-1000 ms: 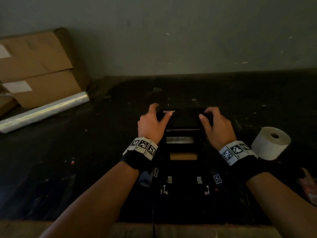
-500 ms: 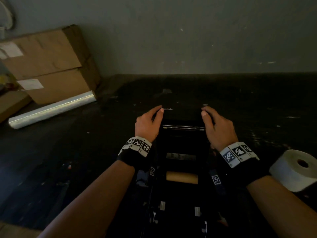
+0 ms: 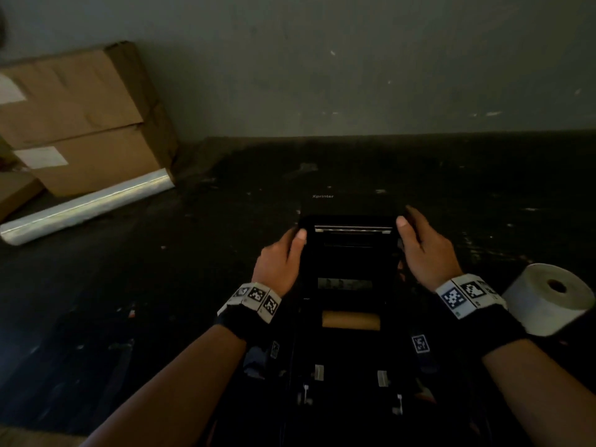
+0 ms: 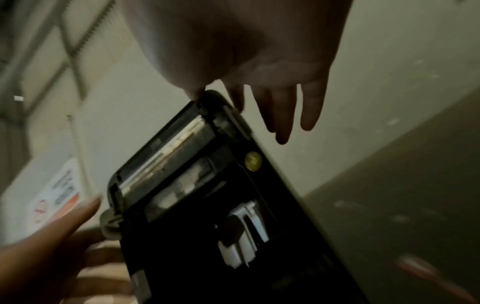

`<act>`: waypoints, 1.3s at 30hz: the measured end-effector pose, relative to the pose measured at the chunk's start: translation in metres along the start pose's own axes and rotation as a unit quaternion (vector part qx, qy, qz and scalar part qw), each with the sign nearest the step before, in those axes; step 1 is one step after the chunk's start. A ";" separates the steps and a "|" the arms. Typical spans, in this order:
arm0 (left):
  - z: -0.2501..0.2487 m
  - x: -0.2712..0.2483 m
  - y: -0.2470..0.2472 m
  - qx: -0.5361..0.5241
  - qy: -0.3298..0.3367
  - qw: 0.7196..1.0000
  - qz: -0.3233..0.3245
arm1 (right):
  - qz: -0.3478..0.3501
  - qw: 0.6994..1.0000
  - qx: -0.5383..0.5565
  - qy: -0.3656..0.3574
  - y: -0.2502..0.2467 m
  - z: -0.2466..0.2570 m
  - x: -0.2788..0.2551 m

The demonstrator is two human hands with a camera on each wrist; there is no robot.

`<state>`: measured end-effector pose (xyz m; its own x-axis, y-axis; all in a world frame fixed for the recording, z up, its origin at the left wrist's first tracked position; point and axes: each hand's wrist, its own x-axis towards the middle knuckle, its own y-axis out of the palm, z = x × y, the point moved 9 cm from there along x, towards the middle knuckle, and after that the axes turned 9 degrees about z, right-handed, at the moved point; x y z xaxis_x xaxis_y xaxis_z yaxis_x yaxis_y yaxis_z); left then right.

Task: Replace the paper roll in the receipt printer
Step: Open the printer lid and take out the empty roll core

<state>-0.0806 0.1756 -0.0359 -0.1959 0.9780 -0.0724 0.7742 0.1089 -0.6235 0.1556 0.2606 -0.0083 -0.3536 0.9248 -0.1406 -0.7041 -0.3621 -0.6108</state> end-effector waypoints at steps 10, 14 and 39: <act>0.047 -0.032 0.067 0.136 -0.005 0.977 0.166 | 0.208 0.962 -0.175 0.024 0.080 -0.065 -0.044; 0.049 -0.037 0.077 0.158 -0.011 0.971 0.182 | 0.223 0.933 -0.280 0.025 0.103 -0.077 -0.056; -0.003 -0.037 0.035 0.026 -0.021 0.989 0.146 | 0.154 0.959 -0.236 -0.022 0.050 0.015 -0.078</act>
<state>-0.0442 0.1440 -0.0523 0.0059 0.9580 -0.2866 0.7693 -0.1874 -0.6108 0.1385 0.1691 -0.0163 -0.5328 0.7729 -0.3446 -0.2080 -0.5144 -0.8320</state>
